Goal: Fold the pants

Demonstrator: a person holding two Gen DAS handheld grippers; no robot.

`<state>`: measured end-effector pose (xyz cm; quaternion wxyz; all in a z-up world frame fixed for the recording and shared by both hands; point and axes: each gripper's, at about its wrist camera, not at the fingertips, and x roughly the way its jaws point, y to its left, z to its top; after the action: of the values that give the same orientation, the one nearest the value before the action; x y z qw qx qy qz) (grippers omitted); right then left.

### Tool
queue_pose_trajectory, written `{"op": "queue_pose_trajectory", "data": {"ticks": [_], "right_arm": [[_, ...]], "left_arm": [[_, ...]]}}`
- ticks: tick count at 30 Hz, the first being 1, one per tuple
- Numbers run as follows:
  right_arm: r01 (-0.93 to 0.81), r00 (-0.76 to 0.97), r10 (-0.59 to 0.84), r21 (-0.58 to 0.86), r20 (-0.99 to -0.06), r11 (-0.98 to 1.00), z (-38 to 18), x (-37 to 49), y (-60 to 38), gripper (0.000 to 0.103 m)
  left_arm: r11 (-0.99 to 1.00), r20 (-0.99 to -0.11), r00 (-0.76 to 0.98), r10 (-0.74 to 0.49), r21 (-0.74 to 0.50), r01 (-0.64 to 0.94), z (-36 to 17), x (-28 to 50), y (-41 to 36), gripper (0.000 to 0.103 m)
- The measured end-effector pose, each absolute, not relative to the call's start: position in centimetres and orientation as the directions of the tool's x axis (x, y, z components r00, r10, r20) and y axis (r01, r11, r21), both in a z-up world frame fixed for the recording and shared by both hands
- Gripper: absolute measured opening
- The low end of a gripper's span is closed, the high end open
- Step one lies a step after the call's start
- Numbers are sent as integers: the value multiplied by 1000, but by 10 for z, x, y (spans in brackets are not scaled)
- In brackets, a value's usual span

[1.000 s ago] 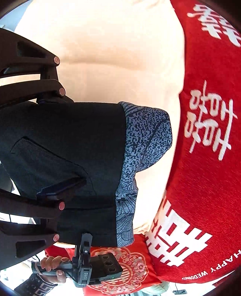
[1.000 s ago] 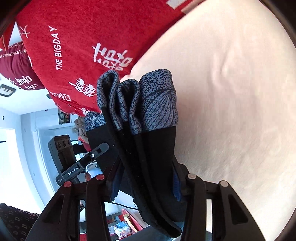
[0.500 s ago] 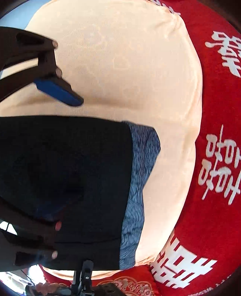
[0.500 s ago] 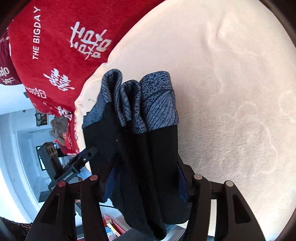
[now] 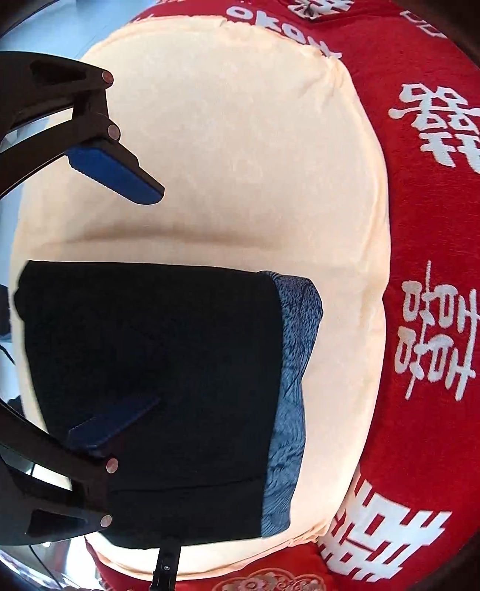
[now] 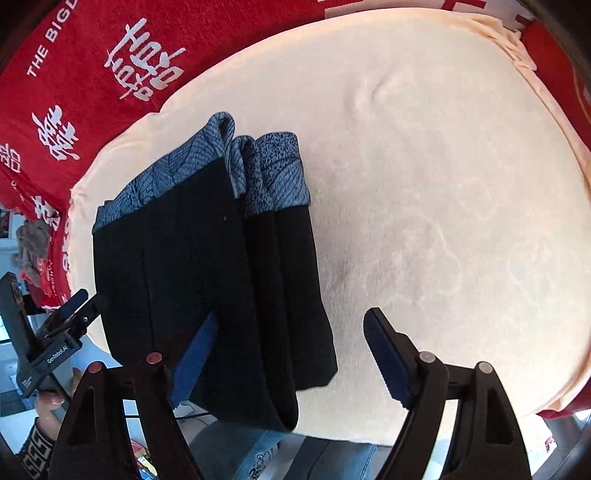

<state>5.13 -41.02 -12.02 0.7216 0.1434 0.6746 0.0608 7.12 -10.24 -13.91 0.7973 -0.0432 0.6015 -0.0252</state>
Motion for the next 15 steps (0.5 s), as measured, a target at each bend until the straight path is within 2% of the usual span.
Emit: {"op": "queue_pose_trajectory", "data": {"ticks": [4,7,12,15], "right_arm": [[131,100,246,258,-964,957,-101,26,-405,88],[154,115,196,213,-974,965,-88,6,-399,102],[145,174,144,170,-974,975,-59,-19,-381,103],[118,199,103,128,-975,985,-40,-29,-367,103]], "left_arm": [[994,-956,272,-106,-109,6,-117,50,-107,103],[994,-966,237,-106,-107,12,-105,35,-112,103],[995,-973,212,-86,-75,60,-84,12,-122,103],[993,-972,205,-110,-98,69,-69,2,-125,103]]}}
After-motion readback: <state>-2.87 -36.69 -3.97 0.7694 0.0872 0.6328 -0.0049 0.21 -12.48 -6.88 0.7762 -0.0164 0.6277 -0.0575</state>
